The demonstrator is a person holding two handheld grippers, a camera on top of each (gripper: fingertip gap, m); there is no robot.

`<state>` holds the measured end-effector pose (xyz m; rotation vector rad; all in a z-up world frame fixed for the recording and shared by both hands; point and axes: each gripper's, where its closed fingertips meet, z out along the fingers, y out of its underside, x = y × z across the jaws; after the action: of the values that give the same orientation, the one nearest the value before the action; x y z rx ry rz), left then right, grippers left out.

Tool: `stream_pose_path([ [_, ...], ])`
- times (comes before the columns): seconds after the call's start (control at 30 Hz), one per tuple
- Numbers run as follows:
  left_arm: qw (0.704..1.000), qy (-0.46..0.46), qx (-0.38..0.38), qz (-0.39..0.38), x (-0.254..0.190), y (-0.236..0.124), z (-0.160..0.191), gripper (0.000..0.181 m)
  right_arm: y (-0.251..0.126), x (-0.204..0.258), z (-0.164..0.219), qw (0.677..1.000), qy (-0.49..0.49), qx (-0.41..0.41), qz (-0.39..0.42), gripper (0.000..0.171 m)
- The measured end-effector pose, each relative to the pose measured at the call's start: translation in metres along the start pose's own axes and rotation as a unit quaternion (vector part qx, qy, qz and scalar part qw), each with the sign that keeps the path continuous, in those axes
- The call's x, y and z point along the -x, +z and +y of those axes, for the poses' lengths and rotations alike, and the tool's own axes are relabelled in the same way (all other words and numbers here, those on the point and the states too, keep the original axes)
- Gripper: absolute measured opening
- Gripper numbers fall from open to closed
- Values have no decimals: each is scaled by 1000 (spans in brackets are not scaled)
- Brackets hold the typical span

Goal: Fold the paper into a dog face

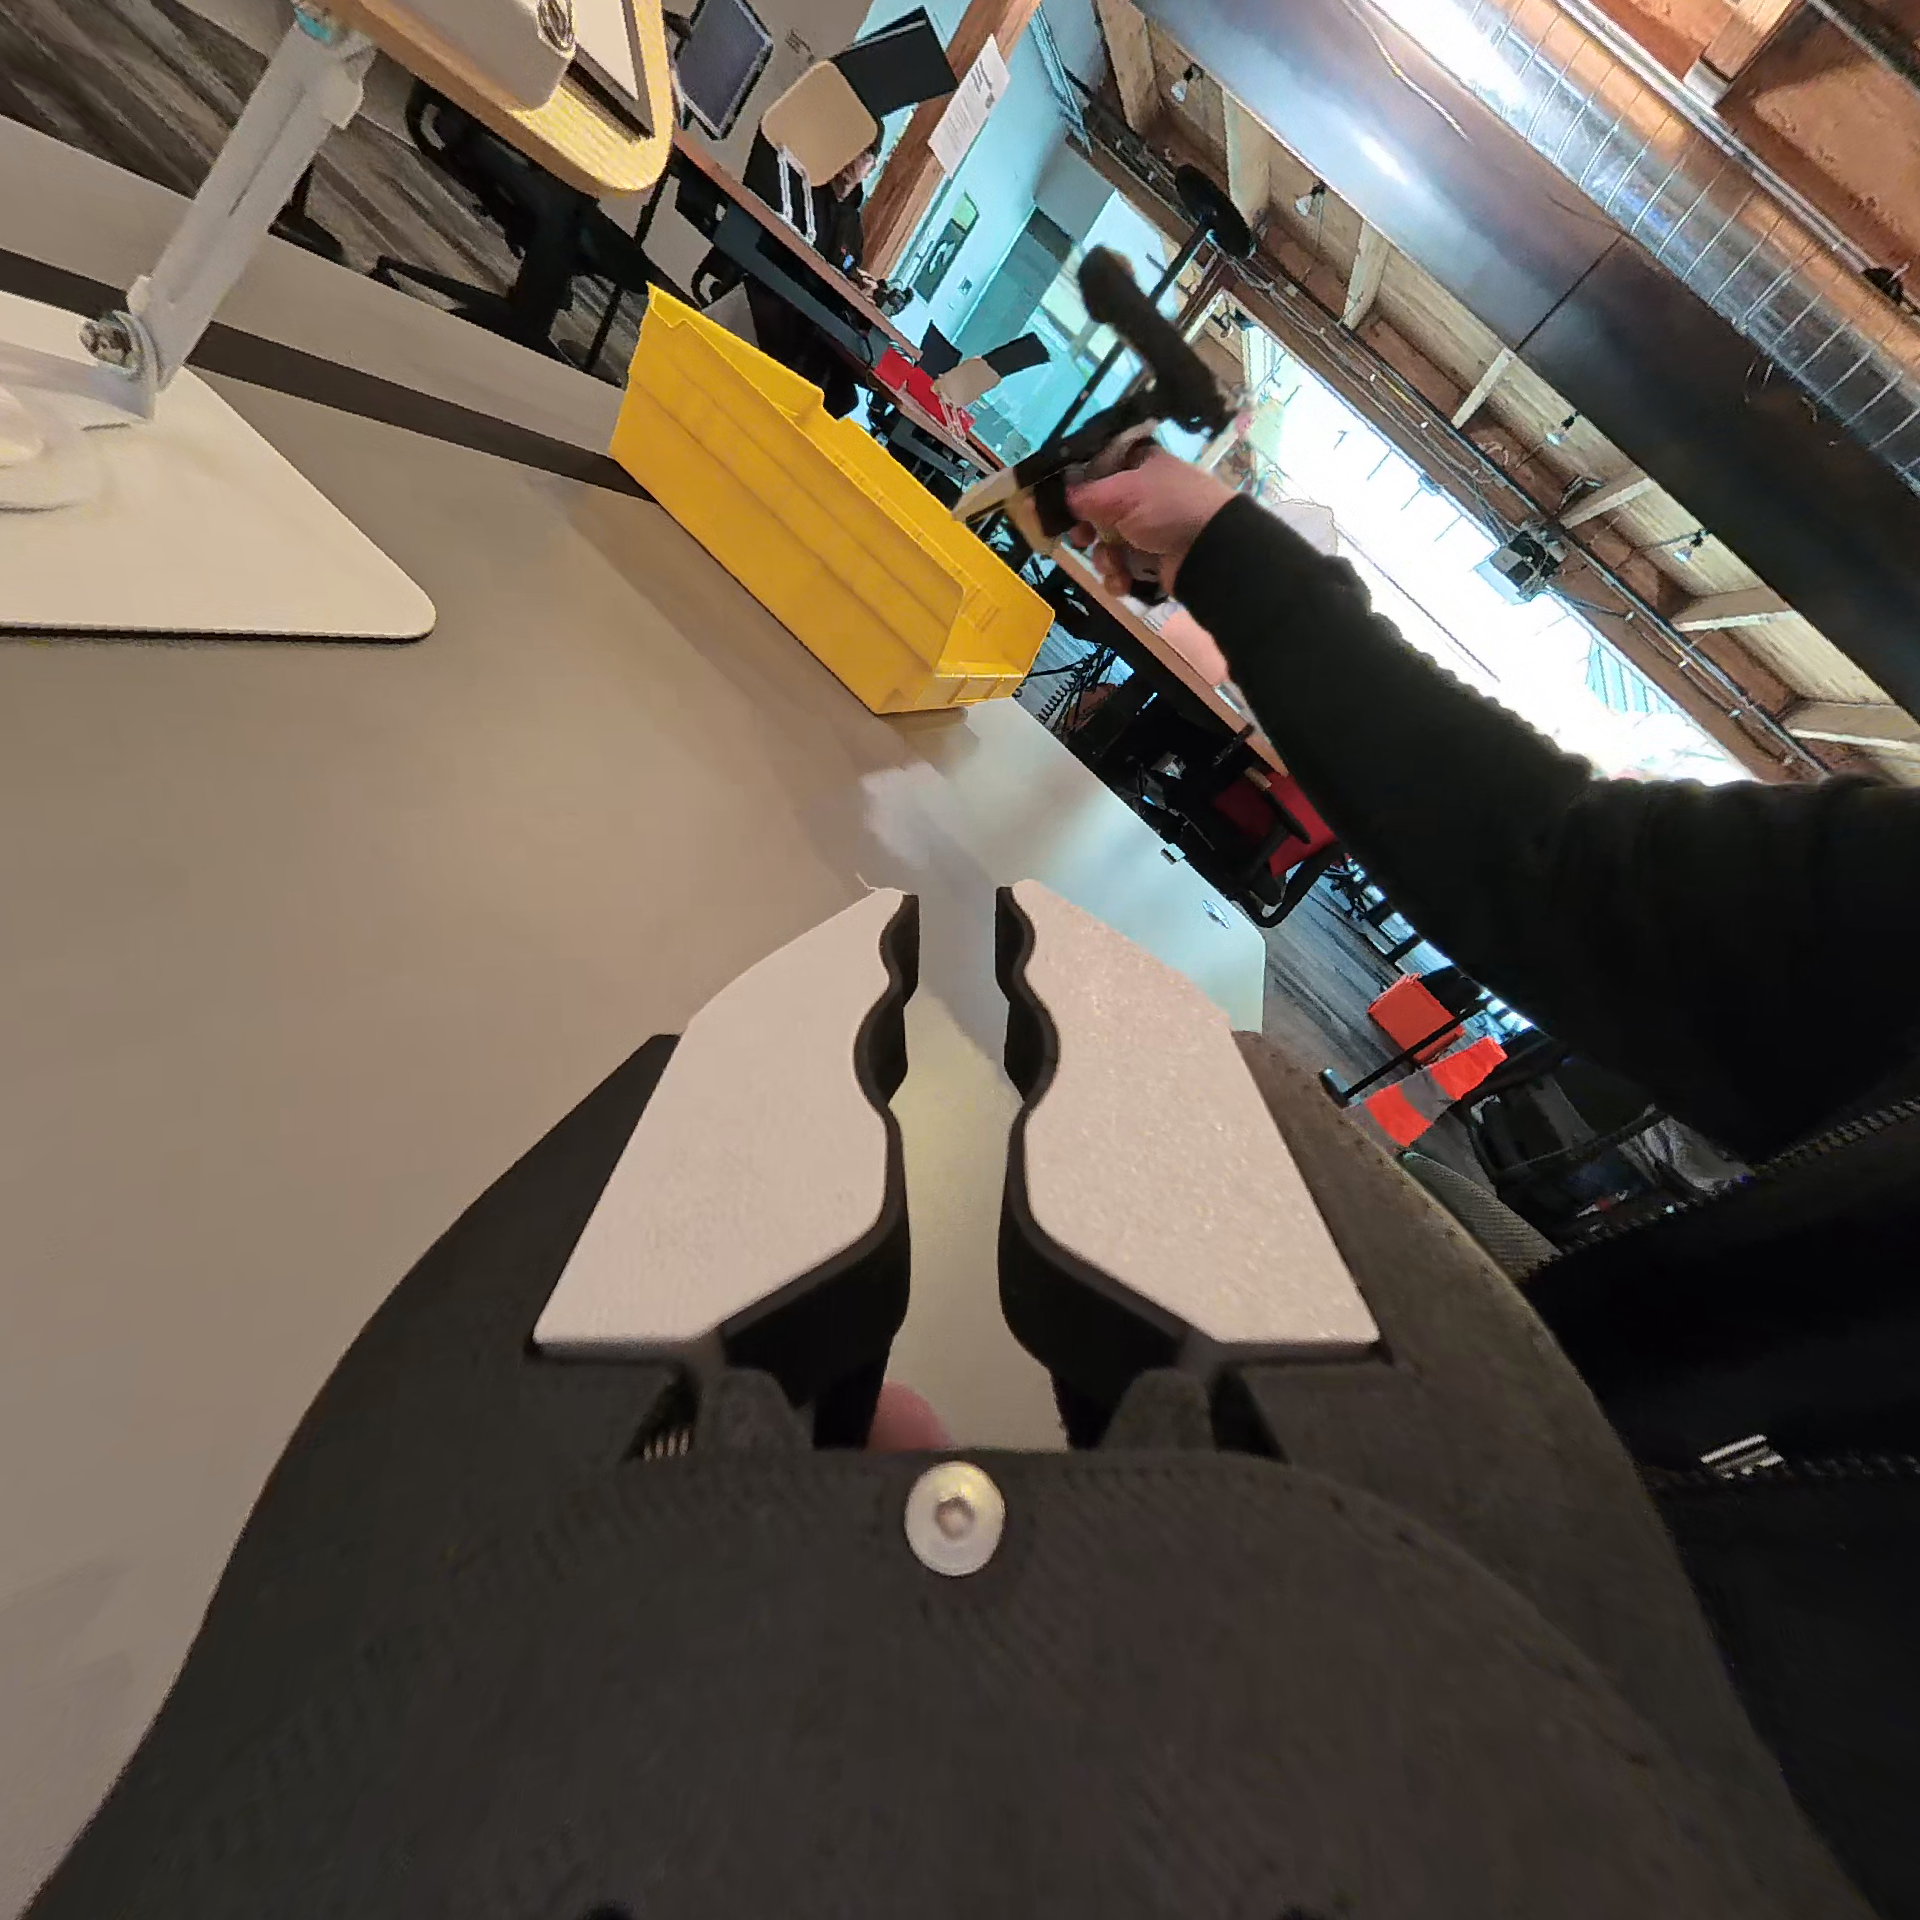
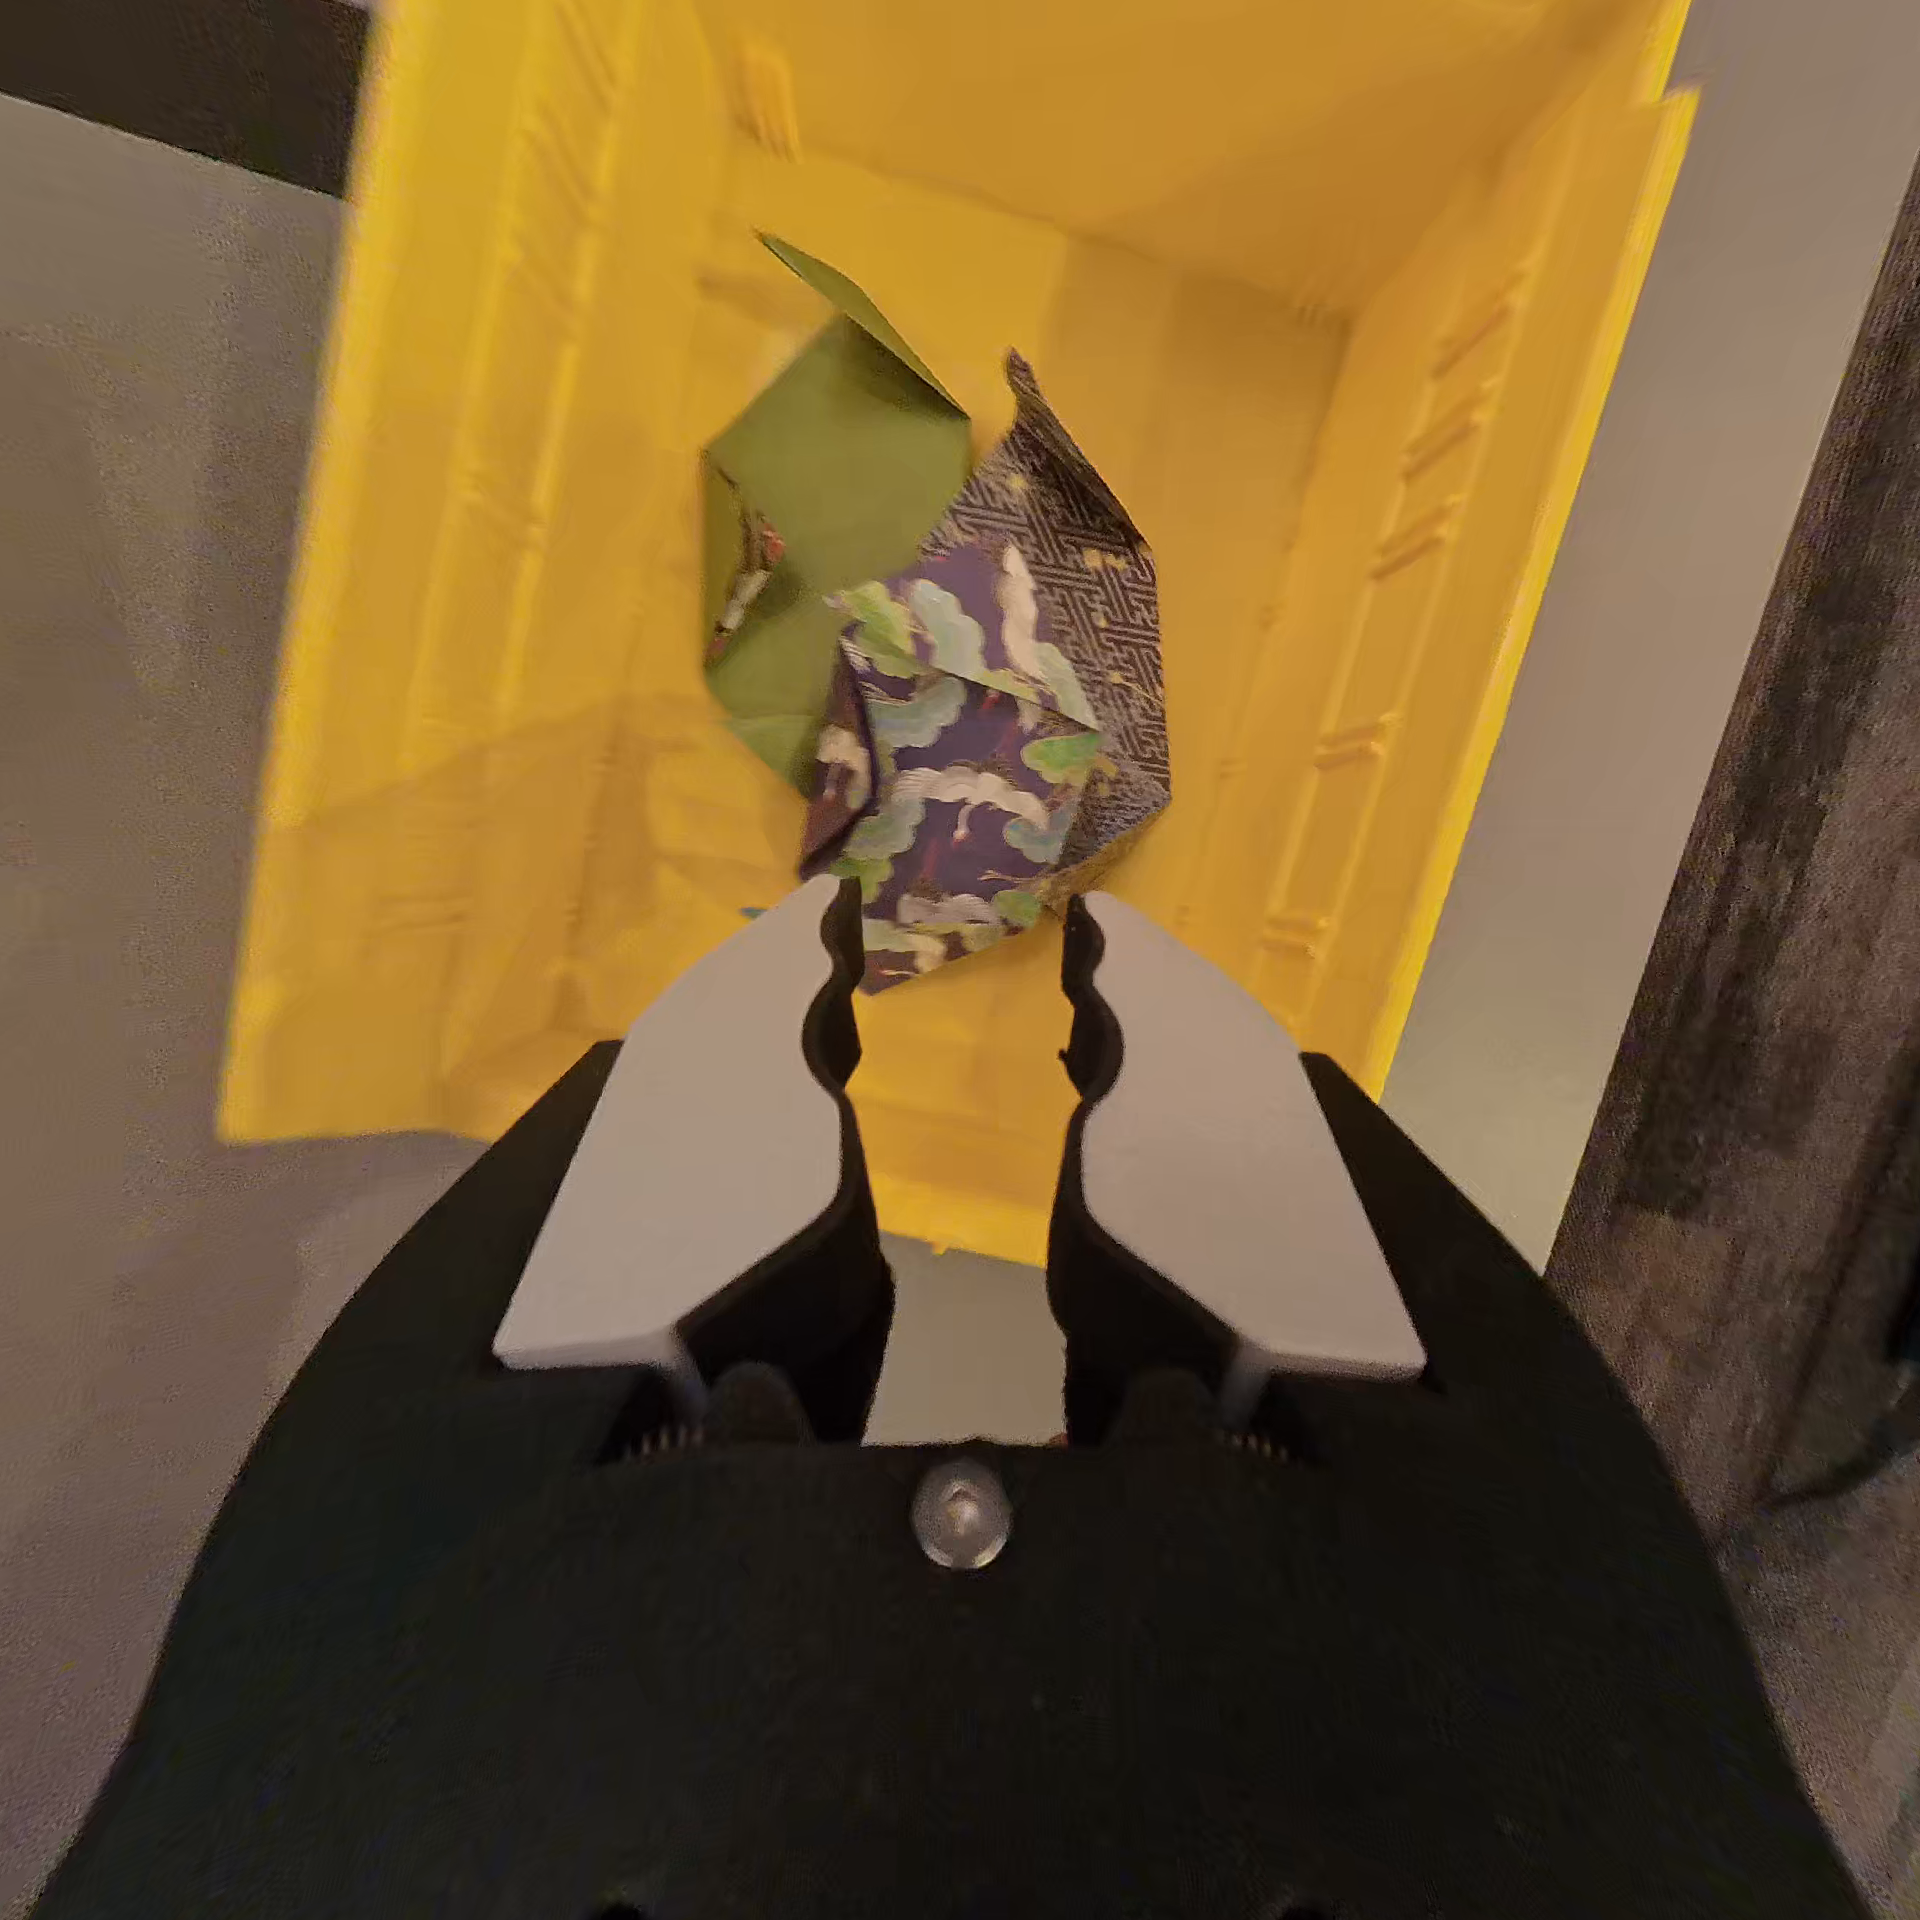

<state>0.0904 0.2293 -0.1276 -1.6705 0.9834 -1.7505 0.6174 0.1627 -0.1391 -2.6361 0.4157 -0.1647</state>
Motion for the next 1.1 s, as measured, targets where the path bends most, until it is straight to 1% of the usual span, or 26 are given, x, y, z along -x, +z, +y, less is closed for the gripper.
stream_pose_path([
  [0.07,1000,9,2,-7,1,0,-1,16,-21,13,0,1000,-9,-27,-12,37],
  [0.23,997,58,19,-46,5,0,0,26,-75,51,14,994,-42,-96,-1,35],
  [0.33,989,114,23,-89,10,-5,-7,35,-96,92,30,989,-67,-130,-22,34],
  [0.4,980,161,26,-112,11,-10,-14,46,-105,123,41,984,-88,-153,-32,33],
  [0.5,957,236,54,-160,20,-22,-24,57,-109,181,61,975,-123,-173,-71,33],
  [0.53,950,253,55,-173,21,-26,-29,57,-111,198,67,972,-132,-179,-78,33],
  [0.63,938,276,42,-205,28,-40,-51,61,-113,250,81,962,-146,-197,-119,32],
  [0.7,929,289,35,-228,34,-50,-65,63,-113,285,88,952,-147,-214,-163,31],
  [0.77,921,302,48,-240,43,-57,-70,64,-110,316,93,945,-143,-220,-195,31],
  [0.83,905,328,68,-263,58,-65,-73,60,-106,345,100,939,-154,-214,-222,32],
  [0.87,894,344,72,-278,65,-69,-75,54,-103,354,101,938,-155,-215,-223,32],
  [0.93,881,357,56,-305,76,-80,-83,39,-98,373,100,934,-145,-226,-237,31],
  [0.97,882,350,45,-312,80,-85,-86,35,-95,383,100,932,-132,-229,-249,31],
  [1.03,884,338,48,-318,87,-90,-87,34,-89,405,101,925,-117,-238,-273,31],
  [1.1,872,352,53,-337,96,-97,-92,40,-80,418,102,924,-123,-242,-269,31],
])
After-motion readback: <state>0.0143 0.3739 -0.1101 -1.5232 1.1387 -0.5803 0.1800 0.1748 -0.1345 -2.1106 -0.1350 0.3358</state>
